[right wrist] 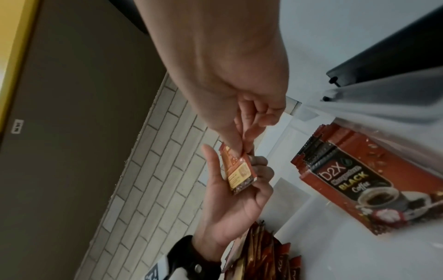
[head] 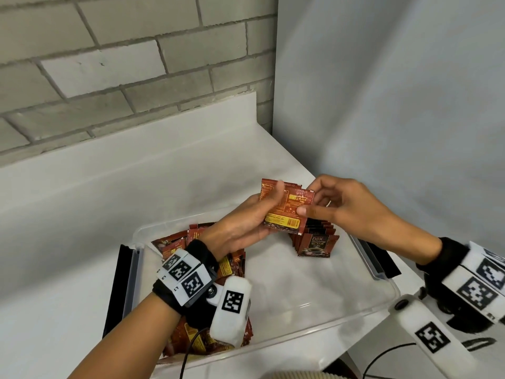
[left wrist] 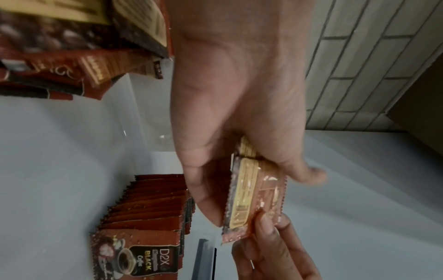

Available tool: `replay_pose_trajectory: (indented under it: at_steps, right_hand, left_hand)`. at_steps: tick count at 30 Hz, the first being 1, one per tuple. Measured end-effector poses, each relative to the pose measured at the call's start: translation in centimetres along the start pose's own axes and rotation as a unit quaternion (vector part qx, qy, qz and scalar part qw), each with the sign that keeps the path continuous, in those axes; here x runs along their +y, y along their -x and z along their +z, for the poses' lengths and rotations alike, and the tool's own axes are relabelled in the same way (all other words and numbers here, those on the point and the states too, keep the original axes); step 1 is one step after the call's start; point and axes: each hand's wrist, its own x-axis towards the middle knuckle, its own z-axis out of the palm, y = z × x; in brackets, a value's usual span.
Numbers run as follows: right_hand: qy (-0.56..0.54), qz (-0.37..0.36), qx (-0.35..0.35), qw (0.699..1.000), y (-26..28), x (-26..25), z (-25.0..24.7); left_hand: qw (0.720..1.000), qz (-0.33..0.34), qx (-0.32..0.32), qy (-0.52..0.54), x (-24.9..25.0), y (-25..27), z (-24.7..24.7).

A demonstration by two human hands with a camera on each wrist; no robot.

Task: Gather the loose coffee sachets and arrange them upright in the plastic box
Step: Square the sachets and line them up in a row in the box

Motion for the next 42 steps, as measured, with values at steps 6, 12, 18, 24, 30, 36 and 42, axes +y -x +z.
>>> replay_pose_trajectory:
  at_steps: [6, 12, 18, 24, 30, 36, 42]
  right_hand:
    - [-0.094, -0.040, 0.011, 0.995, -0.3, -0.7, -1.1]
    - [-0.125, -0.098, 0.004, 0.987, 0.1, -0.5, -1.8]
    - [-0.089, -0.098, -0.032, 0.991, -1.1, 0.5, -2.0]
    - [-0.016, -0.088, -0.107, 0.990, -2.0, 1.3, -2.6]
    - [-0.077, -0.018, -0.051, 0.996, -2.2, 2.3, -4.7]
    - [-0.042, 0.040, -0.095, 0.994, -1.8, 2.9, -4.5]
    - [-0.058, 0.020, -0.093, 0.994, -1.8, 3.2, -3.9]
  left_hand:
    - [0.999, -0.019, 0.008, 0.043, 0.5, 0.0, -0.3]
    - [0.996, -0.028, 0.065, 0.061, 0.0, -0.9, -0.7]
    - [0.996, -0.026, 0.056, 0.066, 0.1, -1.3, -0.9]
    - [0.997, 0.006, 0.055, 0.061, 0.1, -1.9, -1.0]
    - [0.989, 0.030, 0.110, 0.099, 0.7, -3.9, -1.1]
    - [0.984, 0.053, 0.112, 0.130, 0.3, -4.4, -1.0]
    - [0.981, 0.066, 0.102, 0.150, -0.3, -4.6, -0.4]
